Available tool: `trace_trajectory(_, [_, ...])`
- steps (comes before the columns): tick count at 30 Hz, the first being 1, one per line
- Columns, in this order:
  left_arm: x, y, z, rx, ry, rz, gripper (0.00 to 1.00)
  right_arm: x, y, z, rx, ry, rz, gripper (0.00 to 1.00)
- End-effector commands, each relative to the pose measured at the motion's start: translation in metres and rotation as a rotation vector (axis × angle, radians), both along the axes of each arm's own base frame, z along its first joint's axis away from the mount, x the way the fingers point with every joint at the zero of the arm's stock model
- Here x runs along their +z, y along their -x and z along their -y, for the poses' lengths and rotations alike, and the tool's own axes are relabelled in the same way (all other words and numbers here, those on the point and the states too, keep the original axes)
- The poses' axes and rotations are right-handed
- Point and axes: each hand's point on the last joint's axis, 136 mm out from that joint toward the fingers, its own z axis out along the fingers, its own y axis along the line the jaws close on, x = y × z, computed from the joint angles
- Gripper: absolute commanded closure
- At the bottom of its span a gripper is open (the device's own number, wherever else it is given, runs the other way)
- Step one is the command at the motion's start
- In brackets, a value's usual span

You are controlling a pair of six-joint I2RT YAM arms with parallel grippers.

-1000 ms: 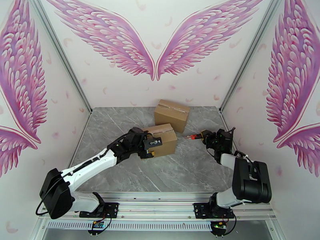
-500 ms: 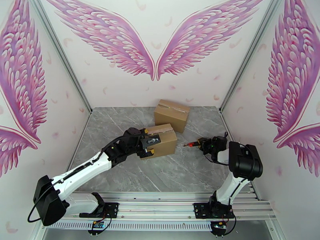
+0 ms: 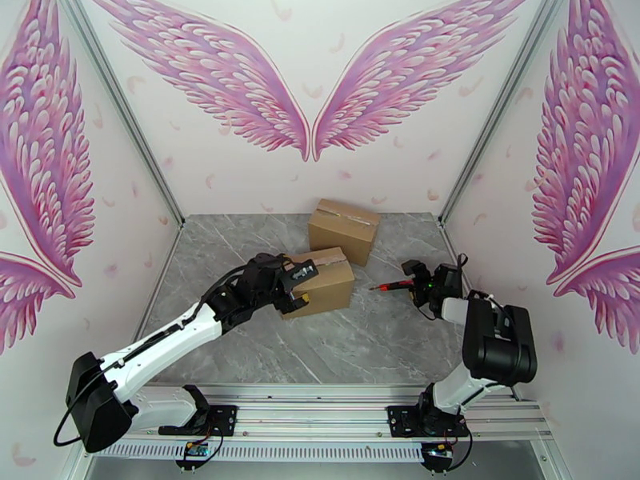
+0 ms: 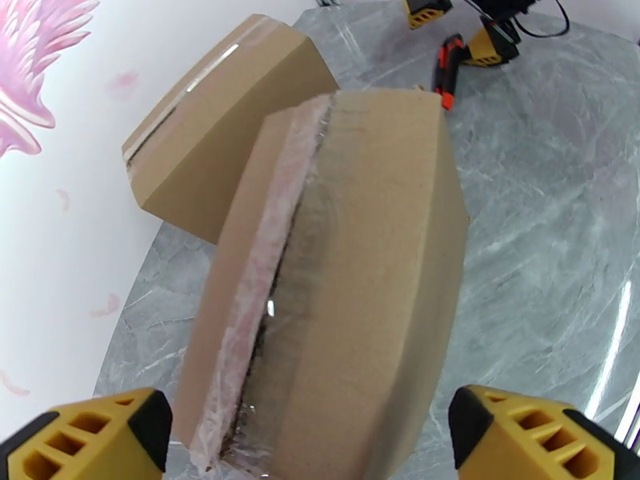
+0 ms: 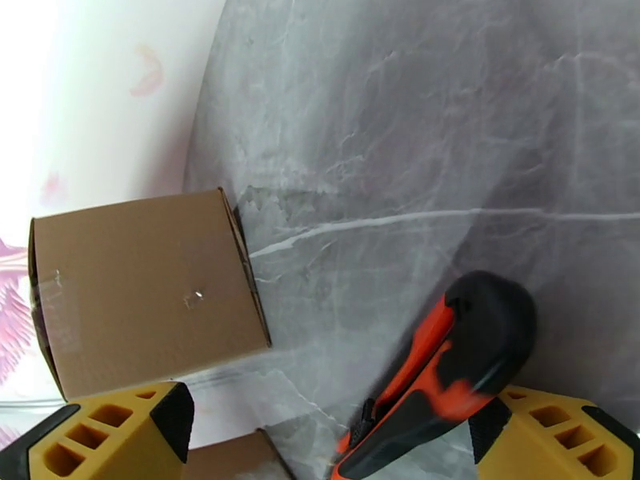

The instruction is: Unpack the express box

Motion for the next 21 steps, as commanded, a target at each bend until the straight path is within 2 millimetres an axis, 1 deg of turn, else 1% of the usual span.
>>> trace_trajectory(1, [0.028, -0.019, -0.009, 0.130, 0.100, -0.053, 0.01, 0.006, 0.024, 0.018, -0.055, 0.126, -0.085, 0.01])
trace_trajectory(3, [0.030, -0.034, -0.016, 0.193, 0.127, -0.109, 0.01, 0.013, 0.036, 0.022, -0.074, 0.167, -0.097, 0.01])
trace_trajectory(4, [0.035, -0.043, -0.019, 0.225, 0.150, -0.129, 0.01, 0.018, 0.041, 0.024, -0.078, 0.192, -0.099, 0.01])
trace_trajectory(6, [0.031, -0.062, -0.027, 0.294, 0.177, -0.187, 0.01, 0.022, 0.052, 0.026, -0.087, 0.226, -0.113, 0.01])
trace_trajectory(8, [0.023, -0.082, -0.035, 0.361, 0.211, -0.256, 0.01, 0.029, 0.057, 0.020, -0.054, 0.232, -0.098, 0.01])
trace_trajectory(9, [0.019, -0.090, -0.038, 0.385, 0.232, -0.296, 0.01, 0.035, 0.059, 0.012, -0.026, 0.225, -0.078, 0.01])
trace_trajectory(12, [0.005, -0.114, -0.044, 0.443, 0.308, -0.406, 0.01, 0.044, 0.066, -0.021, 0.082, 0.181, -0.034, 0.01])
trace_trajectory(15, [-0.009, -0.129, -0.044, 0.457, 0.394, -0.539, 0.03, 0.054, 0.077, -0.067, 0.230, 0.165, -0.005, 0.01])
trace_trajectory(17, [-0.019, -0.133, -0.040, 0.456, 0.411, -0.605, 0.05, 0.064, 0.082, -0.101, 0.334, 0.175, 0.032, 0.04])
trace_trajectory(19, [-0.030, -0.131, -0.035, 0.440, 0.408, -0.657, 0.05, 0.073, 0.087, -0.138, 0.458, 0.179, 0.063, 0.06])
trace_trajectory(20, [-0.035, -0.128, -0.033, 0.429, 0.409, -0.680, 0.05, 0.076, 0.089, -0.152, 0.506, 0.181, 0.069, 0.07])
trace_trajectory(21, [-0.039, -0.126, -0.031, 0.422, 0.413, -0.704, 0.06, 0.081, 0.091, -0.171, 0.567, 0.178, 0.084, 0.08])
